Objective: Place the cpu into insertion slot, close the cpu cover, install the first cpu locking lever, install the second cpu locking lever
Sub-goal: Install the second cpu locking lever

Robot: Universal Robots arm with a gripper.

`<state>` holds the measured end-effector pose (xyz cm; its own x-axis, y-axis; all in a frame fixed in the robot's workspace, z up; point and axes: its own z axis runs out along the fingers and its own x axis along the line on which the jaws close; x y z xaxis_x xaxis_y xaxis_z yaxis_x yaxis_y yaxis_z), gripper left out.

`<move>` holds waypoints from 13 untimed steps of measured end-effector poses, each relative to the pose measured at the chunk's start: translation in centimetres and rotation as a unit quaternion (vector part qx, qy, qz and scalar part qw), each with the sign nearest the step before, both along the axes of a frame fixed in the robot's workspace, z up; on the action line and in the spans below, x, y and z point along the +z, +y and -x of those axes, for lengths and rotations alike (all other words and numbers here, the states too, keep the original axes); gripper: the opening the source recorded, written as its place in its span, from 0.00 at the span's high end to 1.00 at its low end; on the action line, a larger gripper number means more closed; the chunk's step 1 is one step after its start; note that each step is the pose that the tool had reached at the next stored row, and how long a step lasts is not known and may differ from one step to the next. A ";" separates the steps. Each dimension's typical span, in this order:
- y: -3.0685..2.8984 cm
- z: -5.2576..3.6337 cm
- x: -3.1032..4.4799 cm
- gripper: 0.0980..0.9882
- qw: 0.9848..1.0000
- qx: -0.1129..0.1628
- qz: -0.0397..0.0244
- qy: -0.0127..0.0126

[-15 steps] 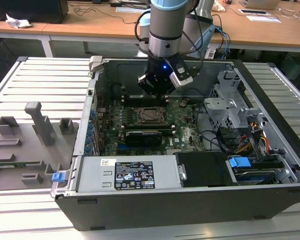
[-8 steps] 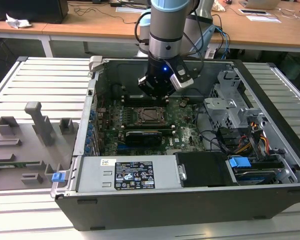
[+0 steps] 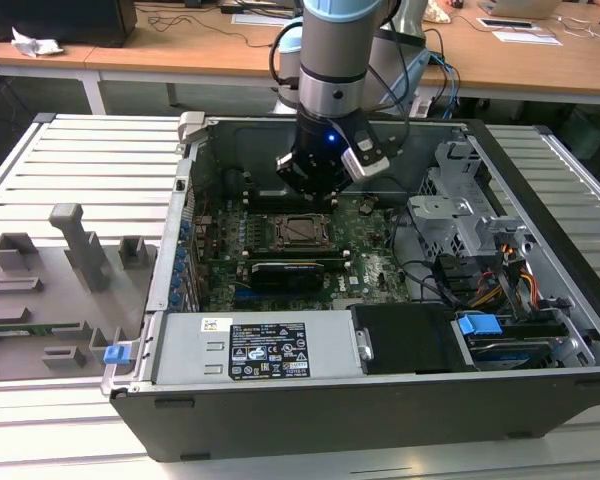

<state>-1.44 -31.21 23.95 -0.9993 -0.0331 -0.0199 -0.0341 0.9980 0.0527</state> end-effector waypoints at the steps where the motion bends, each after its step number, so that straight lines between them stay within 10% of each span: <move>1: -0.07 0.00 0.06 0.99 1.000 0.000 0.000 0.000; 13: -2.17 0.06 0.05 0.99 1.000 0.000 -0.001 0.000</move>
<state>-1.49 -33.38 24.00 -0.9993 -0.0331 -0.0198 -0.0342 0.9979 0.0544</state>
